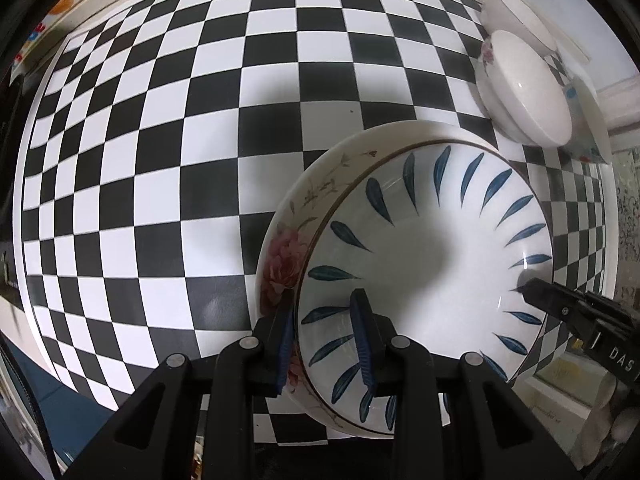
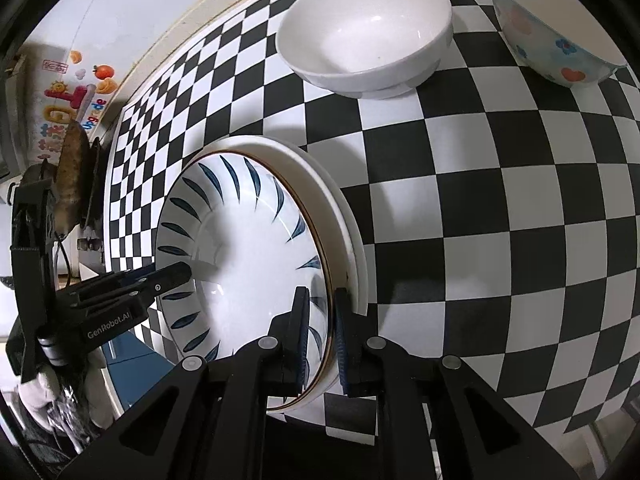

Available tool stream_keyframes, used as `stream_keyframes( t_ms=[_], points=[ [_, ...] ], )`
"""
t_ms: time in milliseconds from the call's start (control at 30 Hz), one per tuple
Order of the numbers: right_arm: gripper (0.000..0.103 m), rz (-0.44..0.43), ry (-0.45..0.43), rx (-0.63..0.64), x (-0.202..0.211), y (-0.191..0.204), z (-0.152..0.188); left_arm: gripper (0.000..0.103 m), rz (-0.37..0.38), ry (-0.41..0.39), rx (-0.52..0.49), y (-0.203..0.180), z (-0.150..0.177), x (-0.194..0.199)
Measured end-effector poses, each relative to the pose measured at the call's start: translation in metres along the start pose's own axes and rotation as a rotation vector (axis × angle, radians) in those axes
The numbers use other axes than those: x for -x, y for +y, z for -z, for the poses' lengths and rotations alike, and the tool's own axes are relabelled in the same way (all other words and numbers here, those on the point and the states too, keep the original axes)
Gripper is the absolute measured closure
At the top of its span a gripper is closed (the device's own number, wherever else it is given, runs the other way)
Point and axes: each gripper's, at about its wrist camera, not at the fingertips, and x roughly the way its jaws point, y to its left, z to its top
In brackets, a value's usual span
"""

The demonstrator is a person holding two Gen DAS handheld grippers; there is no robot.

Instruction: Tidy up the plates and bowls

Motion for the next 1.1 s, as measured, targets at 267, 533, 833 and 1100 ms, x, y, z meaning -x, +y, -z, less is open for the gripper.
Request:
stream_keyframes(
  t_ms=[267,533,833,1100],
  points=[
    [0.088,0.033,0.046,0.008,-0.002,0.005,-0.004,0.078,0.011,0.006,0.056,0.007,-0.001,0.002],
    [0.088,0.060,0.074,0.025,0.000,0.007,-0.008,0.078,0.014,0.010,0.089,0.012,0.001,0.004],
    [0.088,0.105,0.086,0.056,0.004,0.015,-0.010,0.078,0.004,0.007,0.104,0.010,0.004,0.003],
    [0.087,0.117,0.095,0.061,0.002,0.020,-0.012,0.078,-0.024,0.006,0.119,0.005,0.005,0.010]
  ],
)
